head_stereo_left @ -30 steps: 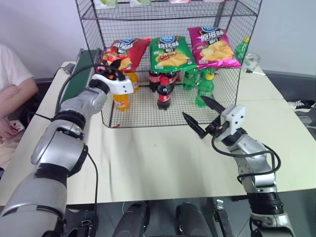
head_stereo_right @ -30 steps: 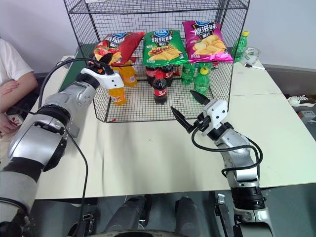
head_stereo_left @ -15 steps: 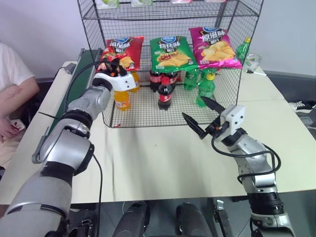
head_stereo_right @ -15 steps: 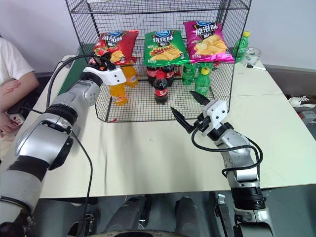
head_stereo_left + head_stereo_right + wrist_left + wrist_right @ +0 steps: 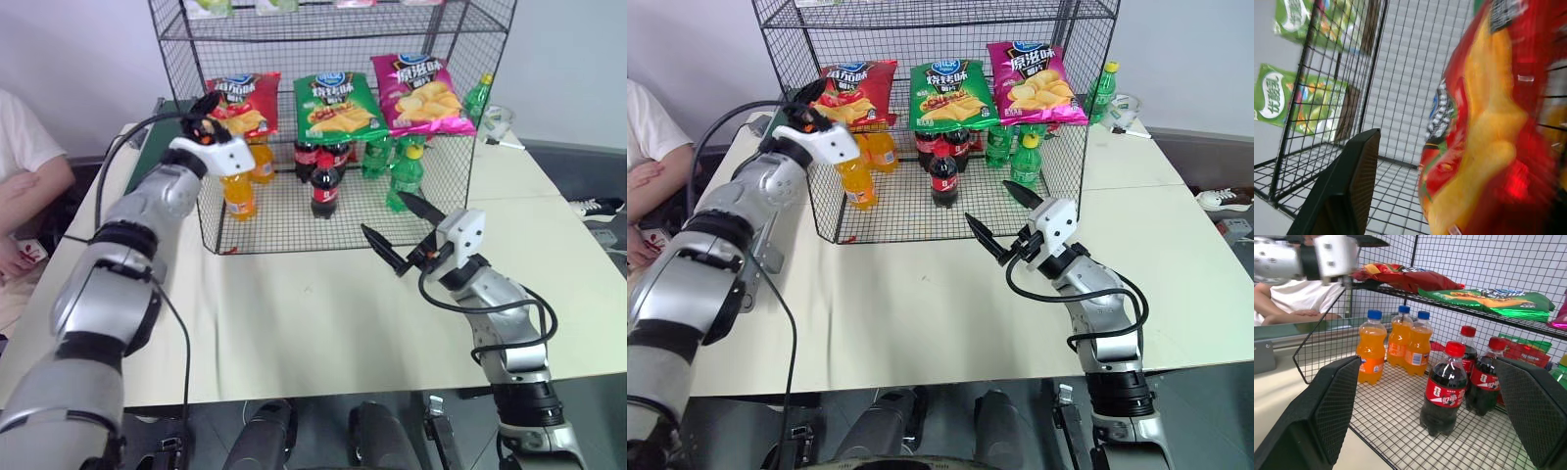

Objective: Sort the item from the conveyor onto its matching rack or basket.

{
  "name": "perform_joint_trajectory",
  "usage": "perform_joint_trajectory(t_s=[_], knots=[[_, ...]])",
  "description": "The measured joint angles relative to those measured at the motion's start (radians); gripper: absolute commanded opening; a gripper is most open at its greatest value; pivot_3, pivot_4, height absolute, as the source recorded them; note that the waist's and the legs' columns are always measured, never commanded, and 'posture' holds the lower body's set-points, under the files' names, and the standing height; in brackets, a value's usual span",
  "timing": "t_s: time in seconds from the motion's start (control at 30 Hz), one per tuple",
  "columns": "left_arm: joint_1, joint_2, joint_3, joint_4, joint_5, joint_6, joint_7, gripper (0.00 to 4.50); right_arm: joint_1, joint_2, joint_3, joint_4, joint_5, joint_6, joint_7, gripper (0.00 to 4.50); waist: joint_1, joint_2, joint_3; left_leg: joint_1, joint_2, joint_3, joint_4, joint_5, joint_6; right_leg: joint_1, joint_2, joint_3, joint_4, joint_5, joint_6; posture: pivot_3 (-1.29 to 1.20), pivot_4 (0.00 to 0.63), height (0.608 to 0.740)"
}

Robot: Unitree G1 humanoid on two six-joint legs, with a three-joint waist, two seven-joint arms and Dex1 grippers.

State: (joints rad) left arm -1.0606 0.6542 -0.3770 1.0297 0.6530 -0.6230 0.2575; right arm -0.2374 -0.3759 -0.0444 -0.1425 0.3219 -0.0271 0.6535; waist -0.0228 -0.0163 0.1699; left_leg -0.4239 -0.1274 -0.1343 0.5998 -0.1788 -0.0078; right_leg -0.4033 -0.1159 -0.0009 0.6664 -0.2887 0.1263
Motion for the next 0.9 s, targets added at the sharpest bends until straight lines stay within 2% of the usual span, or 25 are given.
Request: perform_joint_trajectory(t_s=[0.13,0.23,0.27,0.37,0.5,0.57,0.67,0.9], knots=[[0.225,0.093,0.069,-0.299,-0.098,-0.008,-0.137,3.24,-0.004,-0.003,0.0,0.003,-0.001,0.0,0.005,4.5,0.003,0.0,0.0,-0.001,0.0,0.0,0.0,0.0,0.0,-0.001,0.0,0.001,0.0,0.0,0.0,0.0,0.15,0.74],[0.416,0.145,0.164,-0.597,-0.287,0.046,-0.326,3.24,-0.012,-0.007,0.002,0.007,0.001,-0.001,0.024,4.5,0.009,0.0,0.0,-0.001,0.0,0.0,0.0,0.0,0.0,-0.001,-0.001,0.001,0.0,0.0,-0.001,0.0,0.15,0.74],[0.443,0.154,0.174,-0.642,-0.322,0.052,-0.357,3.24,-0.012,-0.011,0.0,0.009,0.001,-0.001,0.026,4.5,0.011,0.0,0.0,-0.001,0.0,0.0,0.001,0.0,0.0,0.0,-0.001,0.001,0.0,0.0,-0.001,0.0,0.15,0.74],[0.622,0.169,0.264,-0.863,-0.587,0.158,-0.537,3.24,-0.01,-0.034,-0.011,0.01,0.02,0.007,0.047,4.5,0.007,0.001,-0.001,0.0,0.0,0.0,0.0,0.0,0.0,0.0,-0.002,0.001,0.0,0.0,-0.001,0.0,0.15,0.74],[0.922,0.165,0.408,-1.097,-1.109,0.492,-0.8,3.24,0.013,-0.089,-0.046,0.007,0.058,0.037,0.094,4.5,-0.004,0.003,-0.001,0.0,0.002,0.0,-0.001,0.0,0.0,-0.001,-0.002,0.003,-0.001,0.0,-0.001,0.0,0.15,0.74],[1.019,0.168,0.468,-1.132,-1.256,0.65,-0.859,3.24,0.036,-0.123,-0.068,0.007,0.077,0.046,0.123,4.5,0.001,0.003,-0.001,0.0,0.003,0.0,-0.002,0.0,0.0,-0.001,-0.001,0.003,-0.001,0.0,-0.002,0.0,0.15,0.74],[1.11,0.189,0.579,-1.151,-1.339,0.762,-0.919,3.24,0.074,-0.173,-0.09,-0.003,0.108,0.069,0.177,4.5,0.012,0.002,-0.001,0.001,0.003,-0.001,-0.001,0.0,0.0,0.0,-0.001,0.002,-0.002,0.001,-0.003,0.0,0.15,0.74],[1.174,0.209,0.751,-1.08,-1.3,0.788,-0.999,3.24,0.202,-0.323,-0.195,-0.005,0.151,0.088,0.297,4.5,0.025,0.003,-0.001,0.002,0.003,0.0,-0.001,-0.001,0.001,0.004,-0.003,0.002,-0.005,-0.002,-0.007,0.0,0.15,0.74]])
